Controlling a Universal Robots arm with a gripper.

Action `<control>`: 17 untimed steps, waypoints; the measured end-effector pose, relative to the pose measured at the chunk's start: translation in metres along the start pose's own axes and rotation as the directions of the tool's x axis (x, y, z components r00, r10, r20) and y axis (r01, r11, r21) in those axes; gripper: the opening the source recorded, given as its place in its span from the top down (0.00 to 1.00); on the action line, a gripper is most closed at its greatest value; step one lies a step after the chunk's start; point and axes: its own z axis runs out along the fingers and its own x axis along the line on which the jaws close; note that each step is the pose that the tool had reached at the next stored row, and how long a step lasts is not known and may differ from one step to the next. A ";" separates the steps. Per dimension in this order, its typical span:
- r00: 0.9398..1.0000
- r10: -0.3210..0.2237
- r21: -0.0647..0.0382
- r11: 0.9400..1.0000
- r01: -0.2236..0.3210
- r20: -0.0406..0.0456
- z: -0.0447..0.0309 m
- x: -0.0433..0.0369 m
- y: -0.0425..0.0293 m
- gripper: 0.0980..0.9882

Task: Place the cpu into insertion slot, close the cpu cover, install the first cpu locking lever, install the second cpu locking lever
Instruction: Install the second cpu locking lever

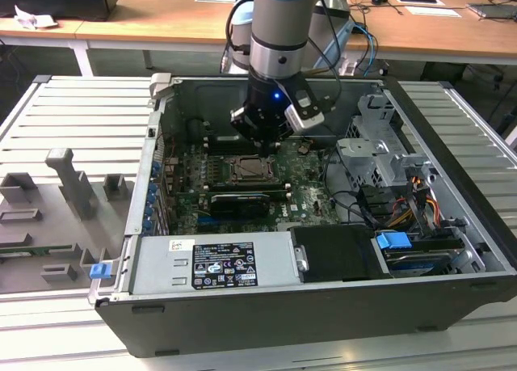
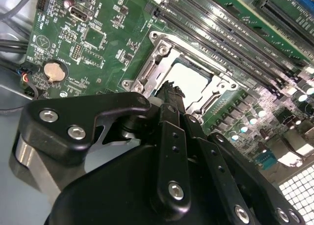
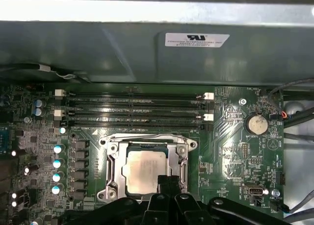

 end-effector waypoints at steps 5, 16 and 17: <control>1.000 0.000 0.000 1.000 0.000 0.000 -0.0003 0.0002 -0.0086 0.99; 1.000 -0.017 0.001 1.000 0.017 -0.006 0.0056 0.0006 -0.0288 0.99; 1.000 -0.017 0.001 1.000 0.017 -0.006 0.0055 0.0008 -0.0315 0.99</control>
